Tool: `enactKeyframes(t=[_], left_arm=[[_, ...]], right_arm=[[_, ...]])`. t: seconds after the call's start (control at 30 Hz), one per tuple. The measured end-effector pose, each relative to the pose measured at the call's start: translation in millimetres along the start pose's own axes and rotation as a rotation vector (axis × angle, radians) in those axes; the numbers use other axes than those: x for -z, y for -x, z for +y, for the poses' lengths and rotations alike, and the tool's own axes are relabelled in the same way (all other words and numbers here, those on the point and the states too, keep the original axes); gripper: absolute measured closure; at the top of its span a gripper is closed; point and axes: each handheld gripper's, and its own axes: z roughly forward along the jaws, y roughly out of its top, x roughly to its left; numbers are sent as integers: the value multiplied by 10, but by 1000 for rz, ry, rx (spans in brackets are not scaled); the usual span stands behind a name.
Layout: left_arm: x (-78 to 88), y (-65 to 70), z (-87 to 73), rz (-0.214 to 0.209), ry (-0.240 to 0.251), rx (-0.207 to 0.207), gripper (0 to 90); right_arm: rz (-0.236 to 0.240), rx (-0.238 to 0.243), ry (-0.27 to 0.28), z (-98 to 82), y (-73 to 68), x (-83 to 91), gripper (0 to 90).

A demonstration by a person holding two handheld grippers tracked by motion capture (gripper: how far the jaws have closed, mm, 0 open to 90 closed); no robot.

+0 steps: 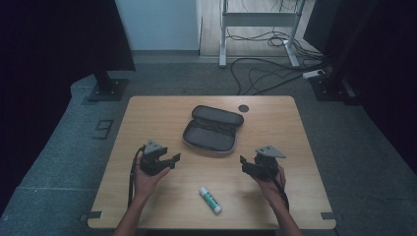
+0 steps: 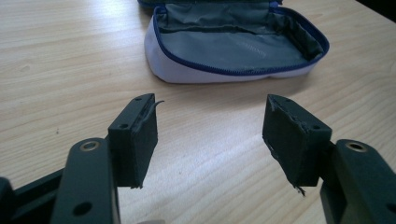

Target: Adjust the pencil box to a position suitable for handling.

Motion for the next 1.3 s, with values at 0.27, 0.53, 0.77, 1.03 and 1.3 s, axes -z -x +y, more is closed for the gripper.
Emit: enactKeyframes(t=[0.27, 0.53, 0.77, 1.03, 1.3], left_arm=[[-97, -30, 148, 15, -19, -2, 368], [-200, -63, 215, 34, -32, 9, 369], [-280, -80, 268, 39, -41, 8, 351], [-359, -69, 345, 36, -47, -2, 347], [-440, -97, 430, 19, -39, 12, 350]], right_arm=[[26, -5, -11, 118, -54, -153, 330], [24, -3, -15, 172, -87, -278, 356], [28, -3, -34, 176, -96, -376, 359], [22, 13, -40, 238, -154, -473, 365], [35, 6, -55, 248, -221, -648, 383]])
